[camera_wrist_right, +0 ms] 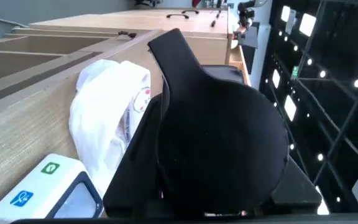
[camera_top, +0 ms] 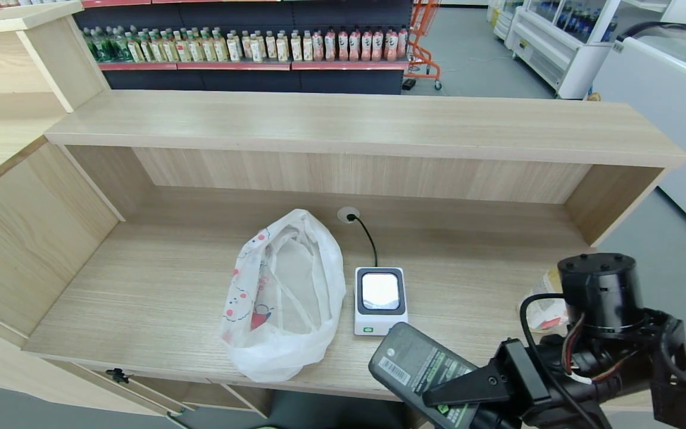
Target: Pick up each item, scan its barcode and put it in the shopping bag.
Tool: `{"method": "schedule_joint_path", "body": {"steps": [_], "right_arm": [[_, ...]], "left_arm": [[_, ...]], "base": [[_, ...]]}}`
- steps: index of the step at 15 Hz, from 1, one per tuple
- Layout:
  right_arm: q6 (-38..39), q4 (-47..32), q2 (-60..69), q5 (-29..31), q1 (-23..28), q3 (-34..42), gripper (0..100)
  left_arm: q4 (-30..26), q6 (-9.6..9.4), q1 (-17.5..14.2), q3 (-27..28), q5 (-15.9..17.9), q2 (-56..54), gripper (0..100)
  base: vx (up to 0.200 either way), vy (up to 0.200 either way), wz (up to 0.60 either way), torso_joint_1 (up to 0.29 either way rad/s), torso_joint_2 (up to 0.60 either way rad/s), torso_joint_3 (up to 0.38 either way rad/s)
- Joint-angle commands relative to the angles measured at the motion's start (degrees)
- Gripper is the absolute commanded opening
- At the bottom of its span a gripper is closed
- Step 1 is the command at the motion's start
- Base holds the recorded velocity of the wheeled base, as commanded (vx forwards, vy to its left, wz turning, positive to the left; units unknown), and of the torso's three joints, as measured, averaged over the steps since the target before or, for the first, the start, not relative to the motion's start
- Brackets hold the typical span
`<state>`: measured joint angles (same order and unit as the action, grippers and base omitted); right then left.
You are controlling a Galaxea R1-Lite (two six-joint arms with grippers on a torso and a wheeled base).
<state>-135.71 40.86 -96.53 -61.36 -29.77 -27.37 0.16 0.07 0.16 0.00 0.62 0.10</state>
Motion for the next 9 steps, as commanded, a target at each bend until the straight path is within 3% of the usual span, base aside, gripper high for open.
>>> {"method": "schedule_joint_path", "body": {"steps": [1, 9], "right_arm": [[-2.5, 0.1, -6.6, -0.1, -1.3, -1.7, 0], [-7.0, 0.6, -11.9, -3.4, -1.4, -9.1, 0]], "left_arm": [[0.0, 0.01, 0.0, 0.0, 0.0, 0.0, 100], [0.0, 0.01, 0.0, 0.0, 0.0, 0.0, 100]], "base": [[0.000, 0.000, 0.00, 0.000, 0.00, 0.000], [0.000, 0.000, 0.00, 0.000, 0.00, 0.000]]}}
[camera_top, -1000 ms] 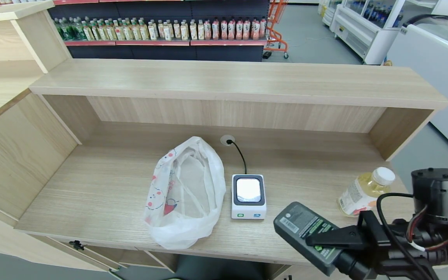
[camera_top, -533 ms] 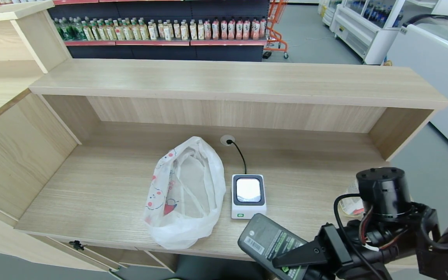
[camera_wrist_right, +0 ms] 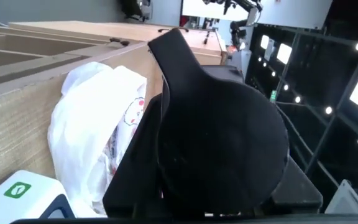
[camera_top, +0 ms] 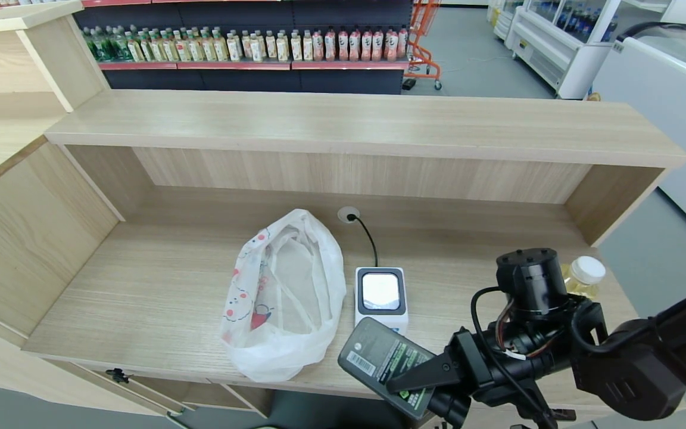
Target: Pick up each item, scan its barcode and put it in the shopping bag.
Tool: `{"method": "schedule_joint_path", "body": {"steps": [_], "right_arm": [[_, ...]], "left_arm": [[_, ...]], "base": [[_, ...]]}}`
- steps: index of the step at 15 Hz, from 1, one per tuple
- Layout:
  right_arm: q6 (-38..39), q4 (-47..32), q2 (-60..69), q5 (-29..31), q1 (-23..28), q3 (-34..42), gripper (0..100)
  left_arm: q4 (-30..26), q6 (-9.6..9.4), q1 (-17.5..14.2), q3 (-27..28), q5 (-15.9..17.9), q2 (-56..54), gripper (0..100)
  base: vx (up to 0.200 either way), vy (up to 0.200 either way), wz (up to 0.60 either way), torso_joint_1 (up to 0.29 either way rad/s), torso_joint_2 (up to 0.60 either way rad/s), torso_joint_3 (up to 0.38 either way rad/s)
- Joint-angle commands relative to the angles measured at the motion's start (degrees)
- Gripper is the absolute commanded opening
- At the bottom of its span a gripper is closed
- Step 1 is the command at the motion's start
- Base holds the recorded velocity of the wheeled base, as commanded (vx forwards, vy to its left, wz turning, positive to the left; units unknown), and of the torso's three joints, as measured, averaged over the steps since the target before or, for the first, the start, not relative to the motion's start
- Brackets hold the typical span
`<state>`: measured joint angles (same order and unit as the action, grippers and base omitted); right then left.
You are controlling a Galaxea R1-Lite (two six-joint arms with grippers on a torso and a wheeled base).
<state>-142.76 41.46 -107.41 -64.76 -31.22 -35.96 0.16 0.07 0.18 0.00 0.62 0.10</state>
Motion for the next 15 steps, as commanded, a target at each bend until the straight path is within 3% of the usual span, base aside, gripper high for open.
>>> {"method": "schedule_joint_path", "body": {"steps": [1, 15], "right_arm": [[-1.4, 0.8, -2.5, -0.1, 0.4, -0.9, 0], [-4.1, 1.2, -7.1, 0.2, -4.2, -5.3, 0]], "left_arm": [[0.0, 0.01, 0.0, 0.0, 0.0, 0.0, 100], [0.0, 0.01, 0.0, 0.0, 0.0, 0.0, 100]], "base": [[0.000, 0.000, 0.00, 0.000, 0.00, 0.000], [0.000, 0.000, 0.00, 0.000, 0.00, 0.000]]}}
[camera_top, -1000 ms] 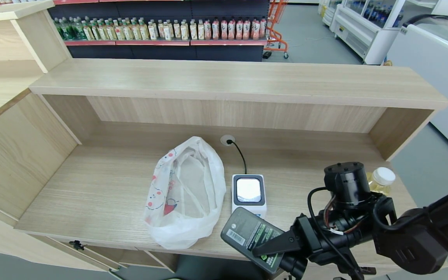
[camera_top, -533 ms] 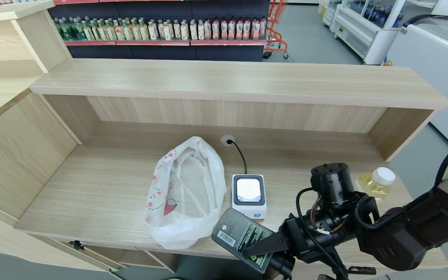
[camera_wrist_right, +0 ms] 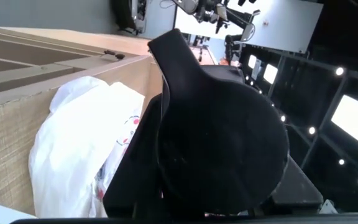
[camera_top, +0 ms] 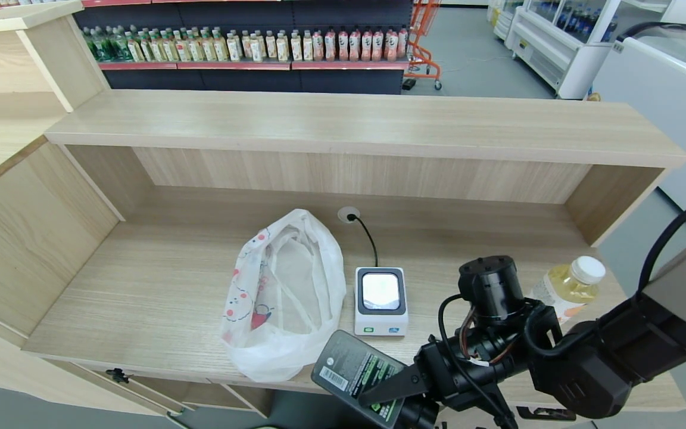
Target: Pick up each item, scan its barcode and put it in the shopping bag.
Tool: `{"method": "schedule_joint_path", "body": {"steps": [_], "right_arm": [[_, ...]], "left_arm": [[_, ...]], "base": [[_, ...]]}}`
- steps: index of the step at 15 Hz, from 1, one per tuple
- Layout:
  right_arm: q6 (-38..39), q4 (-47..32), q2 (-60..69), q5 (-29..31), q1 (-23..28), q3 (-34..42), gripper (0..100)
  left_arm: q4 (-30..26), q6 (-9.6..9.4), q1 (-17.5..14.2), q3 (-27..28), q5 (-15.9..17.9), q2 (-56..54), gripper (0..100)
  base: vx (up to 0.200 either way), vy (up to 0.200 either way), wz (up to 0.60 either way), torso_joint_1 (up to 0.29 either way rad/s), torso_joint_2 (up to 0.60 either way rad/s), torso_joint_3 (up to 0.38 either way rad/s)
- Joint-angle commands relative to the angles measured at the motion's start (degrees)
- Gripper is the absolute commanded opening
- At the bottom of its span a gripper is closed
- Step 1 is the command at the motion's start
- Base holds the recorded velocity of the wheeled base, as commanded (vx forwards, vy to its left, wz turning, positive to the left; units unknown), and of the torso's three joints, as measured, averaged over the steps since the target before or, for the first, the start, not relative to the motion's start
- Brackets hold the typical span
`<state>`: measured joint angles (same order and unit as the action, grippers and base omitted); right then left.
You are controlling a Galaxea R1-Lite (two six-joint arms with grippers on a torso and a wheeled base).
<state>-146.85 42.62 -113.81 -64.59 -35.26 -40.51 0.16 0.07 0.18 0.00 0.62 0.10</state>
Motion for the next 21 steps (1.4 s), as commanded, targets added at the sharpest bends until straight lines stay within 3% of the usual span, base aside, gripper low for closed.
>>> {"method": "schedule_joint_path", "body": {"steps": [1, 14, 16, 18, 19, 20, 21], "right_arm": [[0.1, -0.1, -1.3, 0.1, -0.5, -1.0, 0], [3.0, -0.2, -0.6, 0.1, -0.8, -1.0, 0], [22.6, -0.3, 7.6, 1.2, -0.4, -0.5, 0], [41.9, 0.1, 19.6, 11.7, 3.3, 5.9, 0], [47.1, -1.0, 26.0, 15.5, 8.0, 9.9, 0], [47.2, -5.4, 29.8, 13.1, 14.5, 12.7, 0], [48.5, -13.3, 32.2, 11.7, 16.4, 11.1, 0]], "left_arm": [[0.0, 0.01, 0.0, 0.0, 0.0, 0.0, 100], [0.0, 0.01, 0.0, 0.0, 0.0, 0.0, 100], [0.0, 0.01, 0.0, 0.0, 0.0, 0.0, 100], [0.0, 0.01, 0.0, 0.0, 0.0, 0.0, 100], [0.0, 0.01, 0.0, 0.0, -0.1, 0.0, 100], [0.0, 0.01, 0.0, 0.0, 0.0, 0.0, 100], [0.0, 0.01, 0.0, 0.0, 0.0, 0.0, 100]], "base": [[0.000, 0.000, 0.00, 0.000, 0.00, 0.000], [0.000, 0.000, 0.00, 0.000, 0.00, 0.000], [0.000, 0.000, 0.00, 0.000, 0.00, 0.000], [0.000, 0.000, 0.00, 0.000, 0.00, 0.000], [0.000, 0.000, 0.00, 0.000, 0.00, 0.000], [0.000, 0.000, 0.00, 0.000, 0.00, 0.000], [0.000, 0.000, 0.00, 0.000, 0.00, 0.000]]}}
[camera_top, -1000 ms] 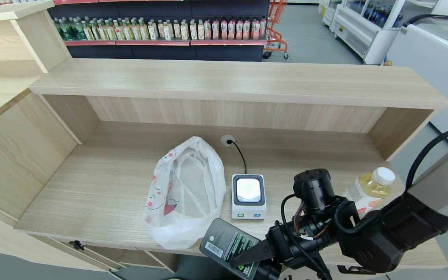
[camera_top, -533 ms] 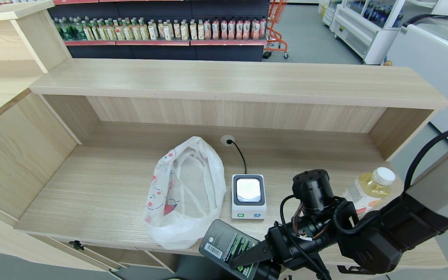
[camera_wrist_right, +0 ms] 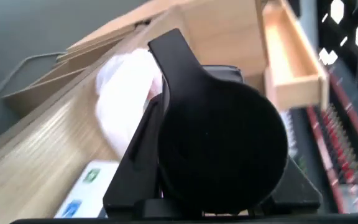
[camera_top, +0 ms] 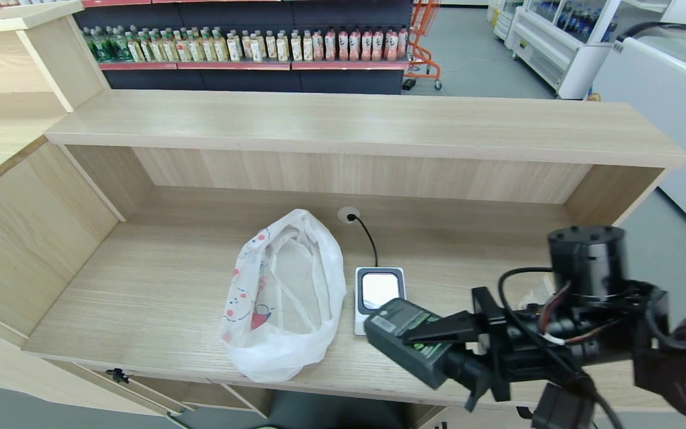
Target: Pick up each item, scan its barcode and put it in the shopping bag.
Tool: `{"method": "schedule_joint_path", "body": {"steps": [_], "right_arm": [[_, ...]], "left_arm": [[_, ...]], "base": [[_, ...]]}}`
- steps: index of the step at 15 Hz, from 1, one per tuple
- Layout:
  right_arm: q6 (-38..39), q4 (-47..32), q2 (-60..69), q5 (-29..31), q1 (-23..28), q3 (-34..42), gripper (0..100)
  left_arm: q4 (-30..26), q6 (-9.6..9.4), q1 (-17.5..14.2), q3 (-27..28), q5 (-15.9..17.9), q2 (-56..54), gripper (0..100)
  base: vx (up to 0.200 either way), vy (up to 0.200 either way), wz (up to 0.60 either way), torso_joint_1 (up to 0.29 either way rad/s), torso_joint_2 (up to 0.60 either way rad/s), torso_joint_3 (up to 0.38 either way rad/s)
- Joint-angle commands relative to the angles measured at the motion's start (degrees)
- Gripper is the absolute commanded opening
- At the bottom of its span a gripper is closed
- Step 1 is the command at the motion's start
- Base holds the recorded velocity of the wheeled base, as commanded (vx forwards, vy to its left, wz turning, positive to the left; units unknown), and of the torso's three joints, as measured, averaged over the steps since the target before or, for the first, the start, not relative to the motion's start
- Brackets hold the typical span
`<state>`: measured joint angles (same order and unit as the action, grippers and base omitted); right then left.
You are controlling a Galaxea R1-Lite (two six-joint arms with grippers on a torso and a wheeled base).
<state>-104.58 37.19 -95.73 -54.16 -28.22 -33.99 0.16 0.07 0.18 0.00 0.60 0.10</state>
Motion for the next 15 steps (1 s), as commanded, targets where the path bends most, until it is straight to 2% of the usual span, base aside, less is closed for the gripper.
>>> {"method": "schedule_joint_path", "body": {"steps": [1, 2, 3, 4, 5, 7, 9, 10, 12, 15], "right_arm": [[6.7, -9.0, 14.5, 1.3, 9.6, 4.0, 0], [20.9, -17.2, 18.0, 1.3, 12.0, -1.2, 0], [36.1, -16.1, 19.4, 2.0, 14.7, -2.0, 0], [46.6, -14.3, 19.6, 3.4, 15.9, -2.4, 0], [62.8, -8.9, 18.2, 5.9, 16.5, -2.9, 0], [92.4, -3.5, 16.6, 13.7, 15.8, -4.5, 0], [115.0, -3.4, 14.4, 17.9, 15.6, -6.5, 0], [122.3, -3.3, 13.5, 18.7, 15.7, -6.6, 0], [131.6, -3.4, 12.2, 19.1, 15.9, -5.4, 0], [132.4, -2.8, 8.7, 20.1, 15.7, -3.8, 0]], "left_arm": [[0.0, 0.01, 0.0, 0.0, 0.0, 0.0, 100], [0.0, 0.01, 0.0, 0.0, 0.0, 0.0, 100], [0.0, 0.01, 0.0, 0.0, 0.0, 0.0, 100], [0.0, 0.01, 0.0, 0.0, 0.0, 0.0, 100], [0.0, 0.01, 0.0, 0.0, 0.0, 0.0, 100], [0.0, 0.01, 0.0, 0.0, 0.0, 0.0, 100], [0.0, 0.01, 0.0, 0.0, 0.0, 0.0, 100], [0.0, 0.01, 0.0, 0.0, 0.0, 0.0, 100], [0.0, 0.01, 0.0, 0.0, 0.0, 0.0, 100], [0.0, 0.01, 0.0, 0.0, 0.0, 0.0, 100]], "base": [[0.000, 0.000, 0.00, 0.000, 0.00, 0.000], [0.000, 0.000, 0.00, 0.000, 0.00, 0.000], [0.000, 0.000, 0.00, 0.000, 0.00, 0.000], [0.000, 0.000, 0.00, 0.000, 0.00, 0.000], [0.000, 0.000, 0.00, 0.000, 0.00, 0.000], [0.000, 0.000, 0.00, 0.000, 0.00, 0.000], [0.000, 0.000, 0.00, 0.000, 0.00, 0.000], [0.000, 0.000, 0.00, 0.000, 0.00, 0.000], [0.000, 0.000, 0.00, 0.000, 0.00, 0.000], [0.000, 0.000, 0.00, 0.000, 0.00, 0.000]]}}
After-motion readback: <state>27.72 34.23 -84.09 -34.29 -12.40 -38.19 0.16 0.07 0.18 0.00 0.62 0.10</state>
